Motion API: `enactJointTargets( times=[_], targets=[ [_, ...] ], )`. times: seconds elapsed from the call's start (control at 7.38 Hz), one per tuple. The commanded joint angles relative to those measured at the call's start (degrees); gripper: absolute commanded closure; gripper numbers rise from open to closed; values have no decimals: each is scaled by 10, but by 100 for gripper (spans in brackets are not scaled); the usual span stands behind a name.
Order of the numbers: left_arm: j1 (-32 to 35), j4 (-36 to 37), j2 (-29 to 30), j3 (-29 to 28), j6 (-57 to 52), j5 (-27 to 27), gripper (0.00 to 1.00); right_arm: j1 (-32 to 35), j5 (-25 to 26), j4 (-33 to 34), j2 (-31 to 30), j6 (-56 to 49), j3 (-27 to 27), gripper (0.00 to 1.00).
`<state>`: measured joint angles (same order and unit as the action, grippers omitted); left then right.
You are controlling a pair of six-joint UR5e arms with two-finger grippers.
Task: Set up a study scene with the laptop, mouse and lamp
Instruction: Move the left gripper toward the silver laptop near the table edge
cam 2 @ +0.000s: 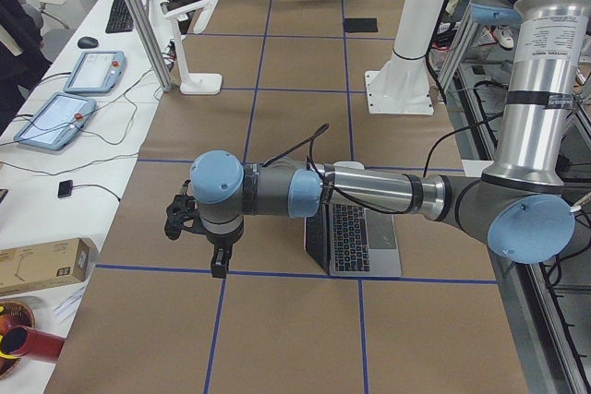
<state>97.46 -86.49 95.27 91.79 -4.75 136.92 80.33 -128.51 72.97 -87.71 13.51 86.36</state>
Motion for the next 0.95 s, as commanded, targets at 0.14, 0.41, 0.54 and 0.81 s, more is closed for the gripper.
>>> enactJointTargets(
  times=[0.14,0.41,0.54,0.81],
  targets=[
    [0,3,-1,8,1,0,1,-4,3,-6,-6,0,8,0],
    [4,23,-4,15,2,0,1,-6,32,0,-17,3,7,0],
    [5,23,-7,16,3,0,1,-7,33,0,-19,6,7,0],
    [5,22,-43,41,83,2,1,-23,34,0,-26,0,21,0]
  ],
)
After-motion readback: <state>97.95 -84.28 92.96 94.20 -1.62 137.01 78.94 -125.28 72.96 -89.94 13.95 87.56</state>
